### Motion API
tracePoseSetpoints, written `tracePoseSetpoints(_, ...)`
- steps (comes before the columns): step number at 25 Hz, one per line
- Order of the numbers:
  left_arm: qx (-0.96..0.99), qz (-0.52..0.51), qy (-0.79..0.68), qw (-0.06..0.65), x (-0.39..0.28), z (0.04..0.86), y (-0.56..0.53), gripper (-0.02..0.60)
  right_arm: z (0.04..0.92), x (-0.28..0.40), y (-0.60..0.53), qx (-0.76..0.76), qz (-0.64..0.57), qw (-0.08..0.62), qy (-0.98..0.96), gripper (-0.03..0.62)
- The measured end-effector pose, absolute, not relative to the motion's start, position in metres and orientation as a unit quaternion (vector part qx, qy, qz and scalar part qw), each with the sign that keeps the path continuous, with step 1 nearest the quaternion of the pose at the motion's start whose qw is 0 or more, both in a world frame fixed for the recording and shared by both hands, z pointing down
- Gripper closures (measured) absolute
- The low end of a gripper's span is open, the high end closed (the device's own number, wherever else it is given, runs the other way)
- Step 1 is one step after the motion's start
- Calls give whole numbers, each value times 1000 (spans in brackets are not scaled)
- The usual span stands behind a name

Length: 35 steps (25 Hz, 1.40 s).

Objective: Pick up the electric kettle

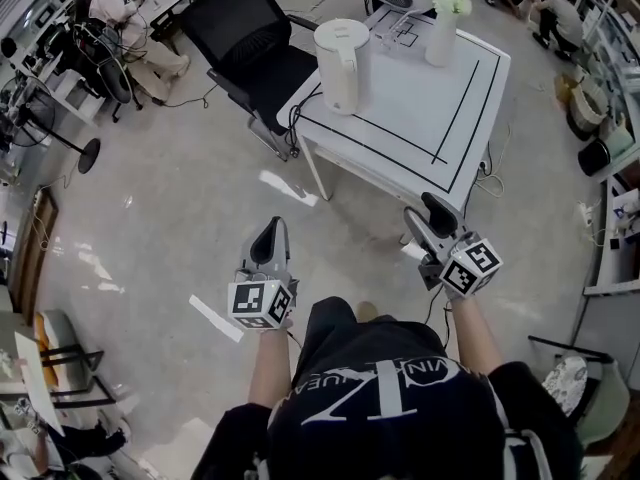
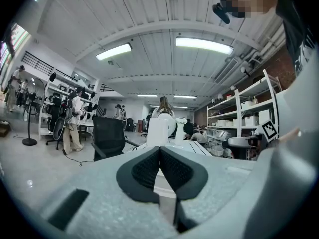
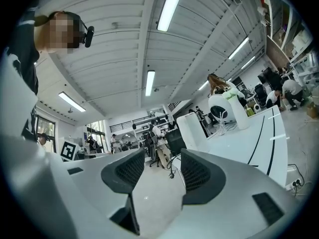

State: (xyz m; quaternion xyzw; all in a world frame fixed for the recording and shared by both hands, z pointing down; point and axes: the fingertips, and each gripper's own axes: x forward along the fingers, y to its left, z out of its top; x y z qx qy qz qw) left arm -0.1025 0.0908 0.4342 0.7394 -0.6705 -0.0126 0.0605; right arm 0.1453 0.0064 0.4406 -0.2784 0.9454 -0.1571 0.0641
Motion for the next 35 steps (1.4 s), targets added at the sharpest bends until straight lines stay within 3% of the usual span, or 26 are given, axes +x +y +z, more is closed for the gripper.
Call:
tracePoseSetpoints(12, 756, -6, -652, 64, -103, 439, 47, 572, 443, 138, -26, -292, -169, 68, 939, 382)
tracePoseSetpoints(35, 799, -4, -596, 82, -156, 442, -117, 571, 439, 47, -152, -276, -165, 42, 946, 381)
